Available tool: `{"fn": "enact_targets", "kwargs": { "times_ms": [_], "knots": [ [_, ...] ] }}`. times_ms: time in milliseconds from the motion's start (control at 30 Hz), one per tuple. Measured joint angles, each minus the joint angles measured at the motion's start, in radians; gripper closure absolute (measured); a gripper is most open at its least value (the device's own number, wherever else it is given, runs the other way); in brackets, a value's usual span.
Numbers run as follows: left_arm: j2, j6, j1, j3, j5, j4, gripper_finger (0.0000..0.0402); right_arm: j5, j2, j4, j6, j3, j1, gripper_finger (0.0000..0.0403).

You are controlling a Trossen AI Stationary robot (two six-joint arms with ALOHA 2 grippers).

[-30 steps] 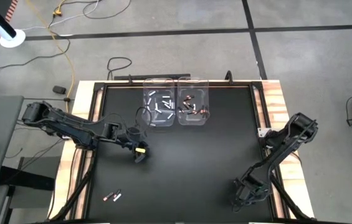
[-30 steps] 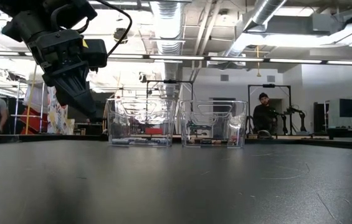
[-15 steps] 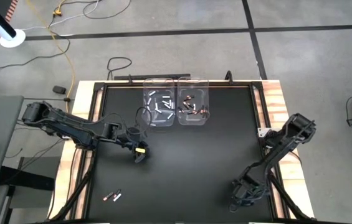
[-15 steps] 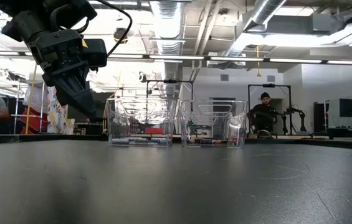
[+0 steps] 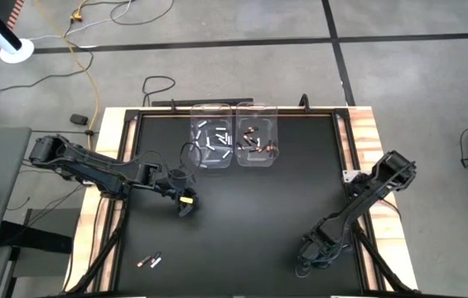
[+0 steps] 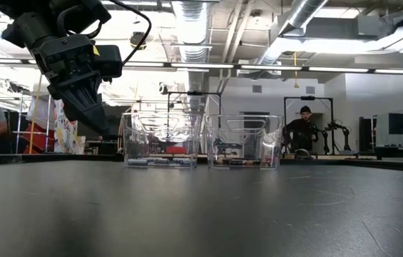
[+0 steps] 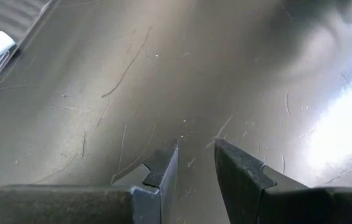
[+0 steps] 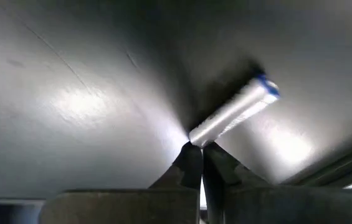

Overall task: Sort batteries
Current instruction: Put the white battery into the left transparent bin

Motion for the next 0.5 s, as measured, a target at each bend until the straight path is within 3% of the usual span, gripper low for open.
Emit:
{"fn": "enact_targets", "kwargs": {
  "times_ms": [333,500],
  "knots": [
    [0.0,0.0,0.0,0.0,0.0,0.0,0.0301,0.205,0.003,-0.124,-0.107,0.131,-0.014,0.0384],
    [0.0,0.0,0.0,0.0,0.0,-0.003,0.0301,0.212,0.003,-0.156,-0.093,0.173,-0.036,0.0384]
  ]
}}
